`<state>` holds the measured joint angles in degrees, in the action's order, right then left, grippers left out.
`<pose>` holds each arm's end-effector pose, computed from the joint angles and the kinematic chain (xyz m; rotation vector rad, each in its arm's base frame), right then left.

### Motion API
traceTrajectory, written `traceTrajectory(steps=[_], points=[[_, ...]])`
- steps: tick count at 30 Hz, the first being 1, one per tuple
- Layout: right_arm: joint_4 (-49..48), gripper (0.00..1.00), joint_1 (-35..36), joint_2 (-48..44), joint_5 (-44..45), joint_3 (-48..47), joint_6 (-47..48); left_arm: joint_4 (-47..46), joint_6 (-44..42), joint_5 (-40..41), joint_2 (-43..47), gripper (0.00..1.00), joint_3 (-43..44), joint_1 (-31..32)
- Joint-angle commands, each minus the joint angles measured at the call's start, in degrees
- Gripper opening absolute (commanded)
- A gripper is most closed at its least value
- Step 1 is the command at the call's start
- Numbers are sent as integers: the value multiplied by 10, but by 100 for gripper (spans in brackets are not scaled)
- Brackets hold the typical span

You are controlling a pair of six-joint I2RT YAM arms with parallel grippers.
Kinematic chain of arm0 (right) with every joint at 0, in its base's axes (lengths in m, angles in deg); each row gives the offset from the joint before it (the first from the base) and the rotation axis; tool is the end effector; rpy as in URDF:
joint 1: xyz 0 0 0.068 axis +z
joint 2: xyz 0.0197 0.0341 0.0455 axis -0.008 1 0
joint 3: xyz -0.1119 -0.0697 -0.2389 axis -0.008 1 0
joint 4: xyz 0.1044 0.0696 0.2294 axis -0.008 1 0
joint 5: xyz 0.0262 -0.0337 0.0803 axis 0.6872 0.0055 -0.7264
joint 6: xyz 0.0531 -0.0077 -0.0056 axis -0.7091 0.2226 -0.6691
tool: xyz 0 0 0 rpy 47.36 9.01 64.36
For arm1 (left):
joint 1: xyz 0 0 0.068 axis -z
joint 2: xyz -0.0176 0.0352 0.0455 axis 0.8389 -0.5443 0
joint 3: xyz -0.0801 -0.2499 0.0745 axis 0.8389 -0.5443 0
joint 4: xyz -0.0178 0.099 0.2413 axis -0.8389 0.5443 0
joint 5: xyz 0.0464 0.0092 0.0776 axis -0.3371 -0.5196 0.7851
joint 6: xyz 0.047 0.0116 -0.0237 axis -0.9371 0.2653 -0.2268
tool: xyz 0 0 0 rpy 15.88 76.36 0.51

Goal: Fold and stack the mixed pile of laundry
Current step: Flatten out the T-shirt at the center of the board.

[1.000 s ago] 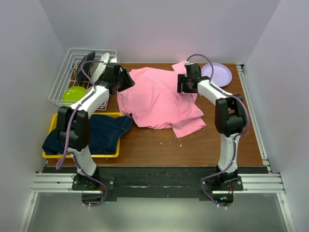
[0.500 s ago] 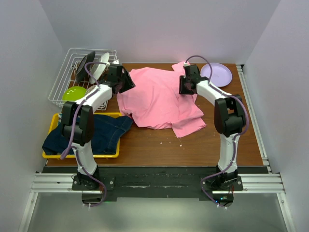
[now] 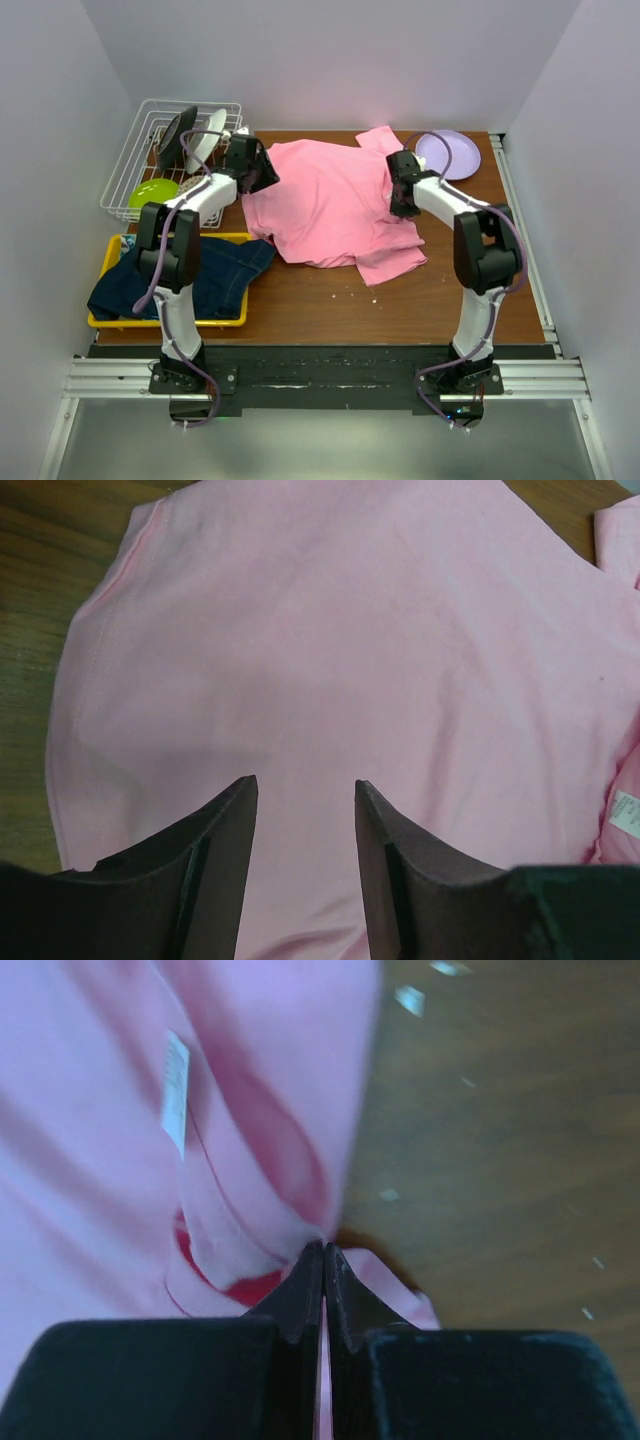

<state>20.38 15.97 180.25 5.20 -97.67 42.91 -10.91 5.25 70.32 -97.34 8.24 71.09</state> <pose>0.4148 0.1106 0.1845 0.2509 2.5235 -0.1555 0.4393 -0.1089 0.2153 -0.4894 2.2533 -0.4379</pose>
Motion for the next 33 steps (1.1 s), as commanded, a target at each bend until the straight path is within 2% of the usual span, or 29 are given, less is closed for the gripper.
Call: traceTrajectory(steps=[1, 9, 12, 21, 28, 29, 31, 33], points=[[64, 0, -9, -113, 116, 67, -74, -38, -13, 12, -20, 48, 32, -6], [104, 0, -59, -140, 168, 142, -122, -57, -14, -8, -52, 46, 45, -5], [88, 0, -97, -134, 141, 155, -114, -63, -18, -15, -58, 46, 45, -5], [89, 0, -193, -81, 105, 92, -105, -48, -40, -8, -66, 45, 82, -6], [77, 1, -245, -68, 77, 67, -110, -10, -59, 4, -94, 46, 160, -10], [80, 10, -252, -67, 80, 63, -112, -5, -64, 7, -99, 46, 169, -10], [78, 15, -253, -68, 73, 61, -112, 4, -71, 21, -109, 47, 188, -11], [63, 40, -248, -83, 67, 76, -110, 3, -74, 28, -120, 47, 201, -13]])
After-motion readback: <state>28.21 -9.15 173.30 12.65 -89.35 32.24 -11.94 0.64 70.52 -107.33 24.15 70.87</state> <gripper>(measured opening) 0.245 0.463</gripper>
